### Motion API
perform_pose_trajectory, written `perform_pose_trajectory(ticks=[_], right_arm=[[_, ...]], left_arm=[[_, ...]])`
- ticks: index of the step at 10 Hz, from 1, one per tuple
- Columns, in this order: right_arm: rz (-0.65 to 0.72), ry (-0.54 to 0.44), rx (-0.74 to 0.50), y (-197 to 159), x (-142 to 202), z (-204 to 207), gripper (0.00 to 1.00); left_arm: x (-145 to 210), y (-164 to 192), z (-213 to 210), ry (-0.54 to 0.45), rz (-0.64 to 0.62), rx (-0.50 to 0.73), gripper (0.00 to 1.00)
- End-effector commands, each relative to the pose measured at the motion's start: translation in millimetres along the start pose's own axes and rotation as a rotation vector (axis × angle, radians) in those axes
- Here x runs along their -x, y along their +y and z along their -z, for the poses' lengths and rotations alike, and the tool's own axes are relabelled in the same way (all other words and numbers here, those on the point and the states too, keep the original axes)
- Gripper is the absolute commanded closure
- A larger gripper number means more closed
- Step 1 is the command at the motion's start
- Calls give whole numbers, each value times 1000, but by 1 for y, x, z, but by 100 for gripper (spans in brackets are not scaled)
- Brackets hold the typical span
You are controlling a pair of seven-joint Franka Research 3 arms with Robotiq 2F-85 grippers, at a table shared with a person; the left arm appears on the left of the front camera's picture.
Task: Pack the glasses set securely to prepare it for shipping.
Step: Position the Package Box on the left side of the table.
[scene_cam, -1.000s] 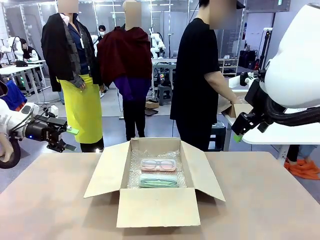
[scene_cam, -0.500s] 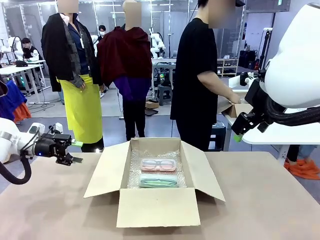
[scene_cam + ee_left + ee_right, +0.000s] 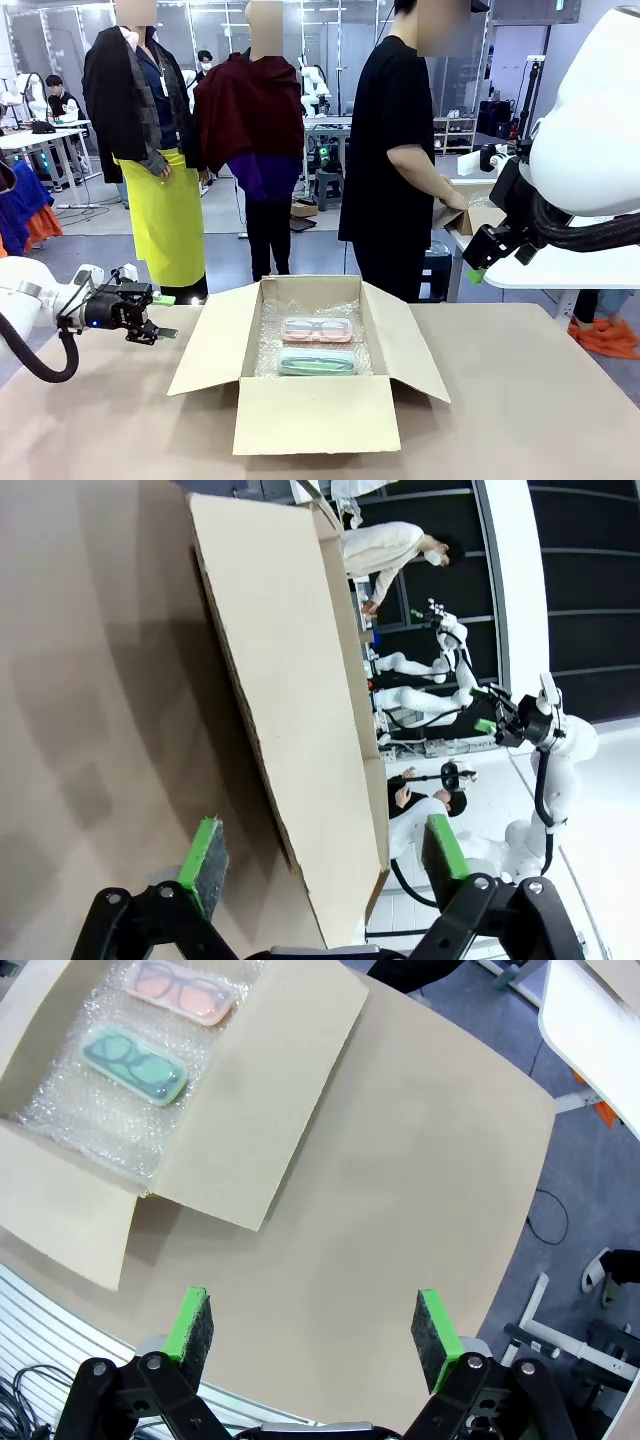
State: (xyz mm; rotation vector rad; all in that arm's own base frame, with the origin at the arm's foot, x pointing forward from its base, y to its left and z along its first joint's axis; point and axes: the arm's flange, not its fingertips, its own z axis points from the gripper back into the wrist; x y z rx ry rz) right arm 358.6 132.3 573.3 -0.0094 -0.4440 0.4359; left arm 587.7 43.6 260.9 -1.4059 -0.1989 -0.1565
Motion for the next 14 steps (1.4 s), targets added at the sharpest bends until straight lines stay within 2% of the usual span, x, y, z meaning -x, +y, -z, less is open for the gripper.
perform_pose_trajectory(ticks=[1,9,10,11,12,13,14], right_arm=[[-11,-11,5,-1,-2,-1,0],[-11,-11,5,-1,-2,-1,0],[-11,-11,5,-1,-2,-1,0],[-11,-11,5,-1,-2,-1,0],[-11,-11,5,-1,-2,-1,0],[-11,-11,5,-1,-2,-1,0],[-11,-11,5,-1,-2,-1,0]], left_arm=[[1,6,17,-76,2,-5,0],[23,4,69,-67,-92,90,0],[27,1,68,-61,-74,84,36],[29,-1,66,-65,-74,87,59],[30,-2,63,-70,-68,80,95],[32,-2,61,-73,-66,78,100],[35,-4,60,-72,-66,92,100]])
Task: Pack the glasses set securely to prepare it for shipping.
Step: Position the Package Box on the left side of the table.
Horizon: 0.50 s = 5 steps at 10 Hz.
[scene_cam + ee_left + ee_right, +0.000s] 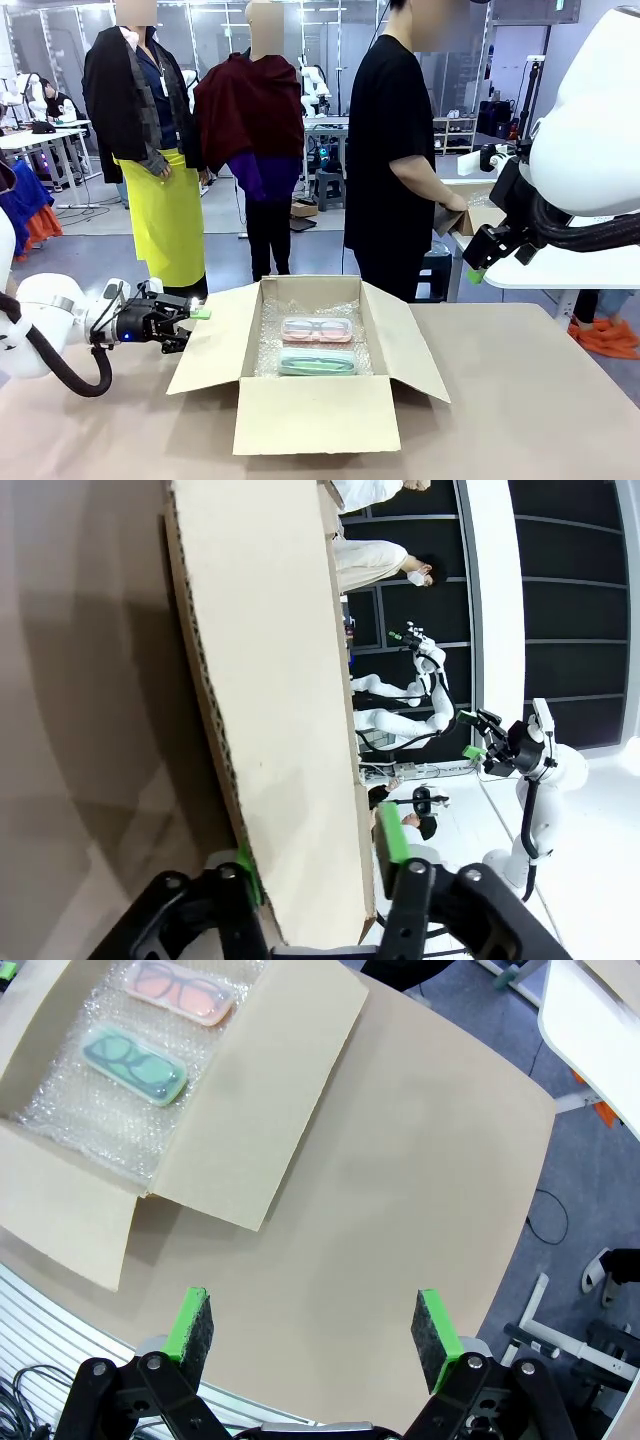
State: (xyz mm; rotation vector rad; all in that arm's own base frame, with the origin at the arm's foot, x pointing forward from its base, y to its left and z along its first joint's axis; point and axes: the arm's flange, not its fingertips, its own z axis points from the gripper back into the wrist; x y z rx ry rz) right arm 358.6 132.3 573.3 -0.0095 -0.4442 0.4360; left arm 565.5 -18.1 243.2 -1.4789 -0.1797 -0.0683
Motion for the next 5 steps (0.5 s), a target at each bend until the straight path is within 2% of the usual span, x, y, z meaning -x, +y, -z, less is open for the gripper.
perform_pose_trajectory(ticks=[1,2,3,5], right_arm=[[-11,-11,5,-1,-2,-1,0],[-11,-11,5,-1,-2,-1,0],[-11,-11,5,-1,-2,-1,0],[-11,-11,5,-1,-2,-1,0]], left_arm=[[11,-6,-3,-21,10,42,100],[13,-6,-2,-14,5,61,97],[14,-5,-3,-10,6,63,100],[16,-3,-6,-5,15,59,100]])
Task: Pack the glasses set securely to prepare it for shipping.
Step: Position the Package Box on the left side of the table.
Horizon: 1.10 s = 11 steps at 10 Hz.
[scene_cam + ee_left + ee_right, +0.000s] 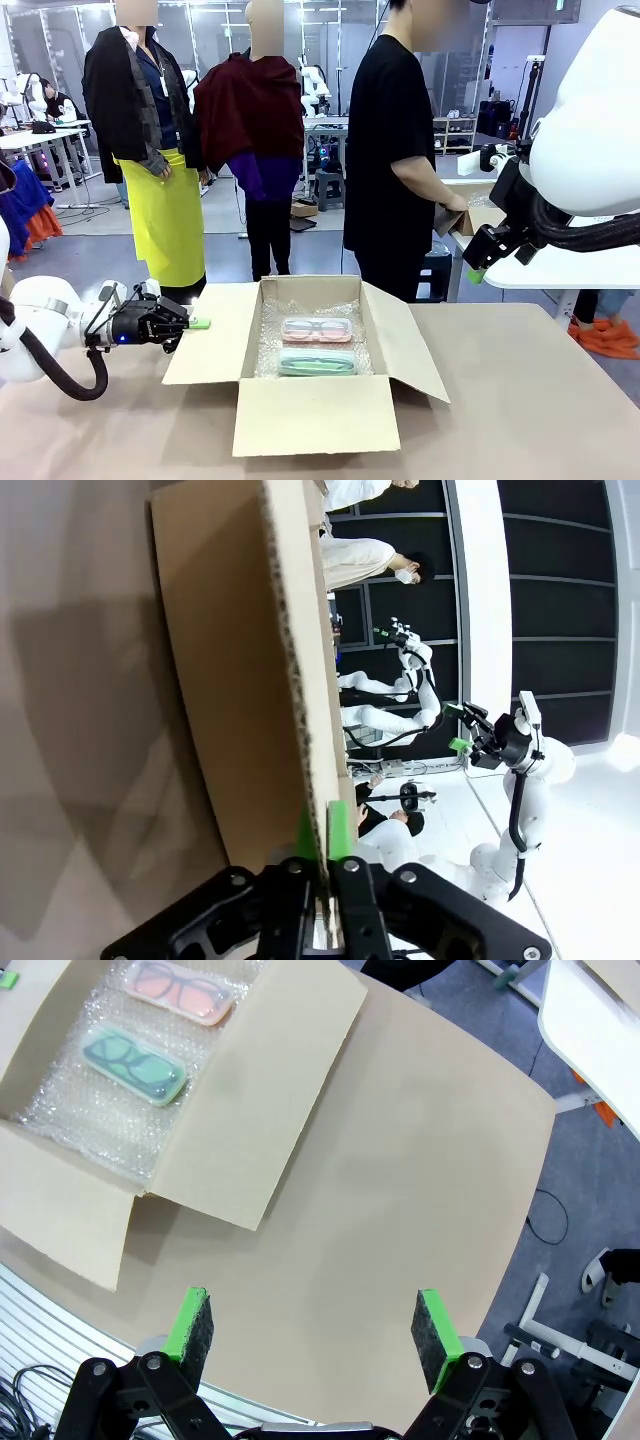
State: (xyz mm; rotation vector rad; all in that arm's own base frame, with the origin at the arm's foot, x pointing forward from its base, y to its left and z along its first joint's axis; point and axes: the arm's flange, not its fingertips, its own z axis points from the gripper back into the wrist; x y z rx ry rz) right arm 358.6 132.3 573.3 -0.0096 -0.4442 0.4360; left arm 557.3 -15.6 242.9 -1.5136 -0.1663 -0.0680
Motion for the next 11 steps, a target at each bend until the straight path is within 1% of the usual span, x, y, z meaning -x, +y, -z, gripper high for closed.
perform_pose_trajectory(ticks=[1,2,3,8,9,11], right_arm=[[-11,-11,4,-1,-2,-1,0],[-11,-11,4,-1,-2,-1,0],[-11,-11,4,-1,-2,-1,0],[-11,-11,4,-1,-2,-1,0],[-11,-11,4,-1,-2,-1,0],[-11,-11,4,-1,-2,-1,0]], left_arm=[[8,-2,-3,-7,29,31,100],[8,-2,-3,-6,22,35,100],[0,0,-1,-1,0,3,100],[0,0,-1,-1,0,3,100],[0,0,-1,0,-2,4,97],[0,-9,-28,15,15,-7,97]])
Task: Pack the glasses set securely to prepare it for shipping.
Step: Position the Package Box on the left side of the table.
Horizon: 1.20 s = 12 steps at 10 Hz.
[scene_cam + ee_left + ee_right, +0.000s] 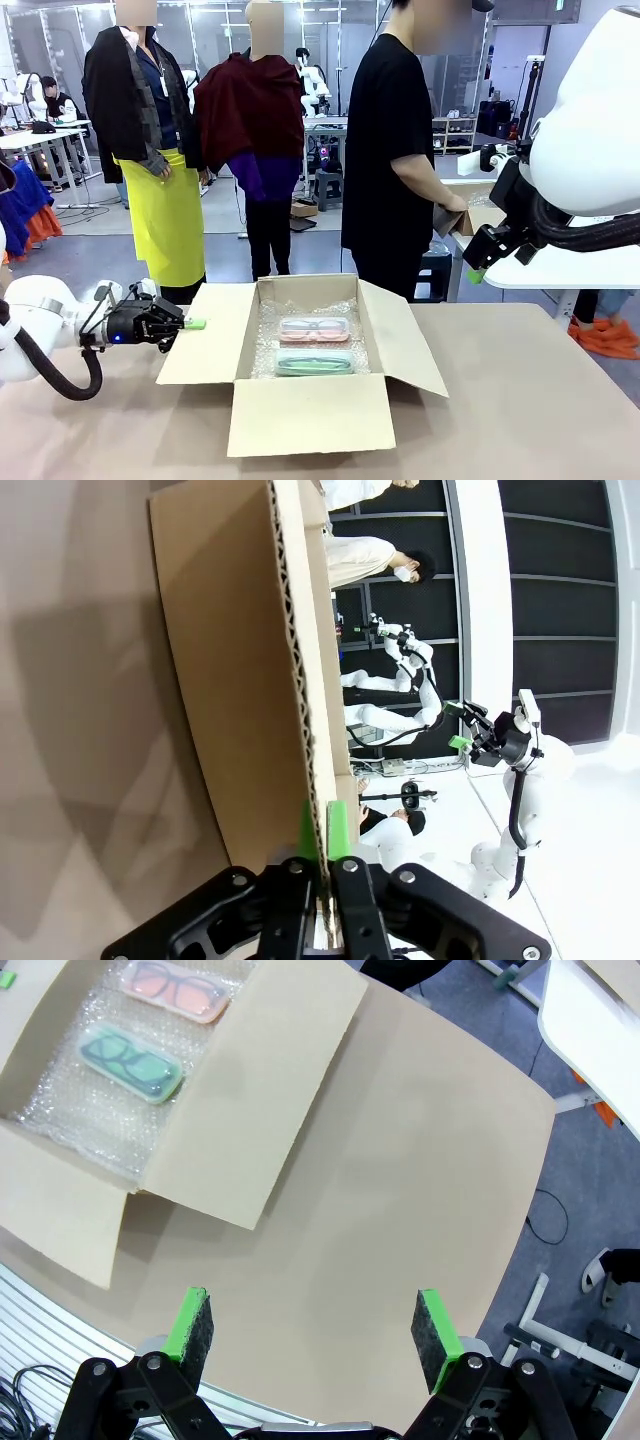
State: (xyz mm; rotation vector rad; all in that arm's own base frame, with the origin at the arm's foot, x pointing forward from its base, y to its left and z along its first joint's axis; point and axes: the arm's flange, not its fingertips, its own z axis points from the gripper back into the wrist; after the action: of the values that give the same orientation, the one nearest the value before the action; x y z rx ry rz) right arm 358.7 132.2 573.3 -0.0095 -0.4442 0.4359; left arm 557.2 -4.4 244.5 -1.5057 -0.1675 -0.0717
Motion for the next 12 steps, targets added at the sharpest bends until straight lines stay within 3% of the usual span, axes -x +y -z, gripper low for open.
perform_pose_trajectory(ticks=[1,4,8,12], right_arm=[[-11,-11,4,-1,-2,-1,0],[-11,-11,4,-1,-2,-1,0],[-11,-11,4,-1,-2,-1,0],[-11,-11,4,-1,-2,-1,0]], left_arm=[[0,-13,-36,26,-5,-10,97],[-5,-19,-93,36,25,-81,97],[-13,-28,-196,0,-1,-80,97],[-12,-25,-298,46,-52,-91,97]])
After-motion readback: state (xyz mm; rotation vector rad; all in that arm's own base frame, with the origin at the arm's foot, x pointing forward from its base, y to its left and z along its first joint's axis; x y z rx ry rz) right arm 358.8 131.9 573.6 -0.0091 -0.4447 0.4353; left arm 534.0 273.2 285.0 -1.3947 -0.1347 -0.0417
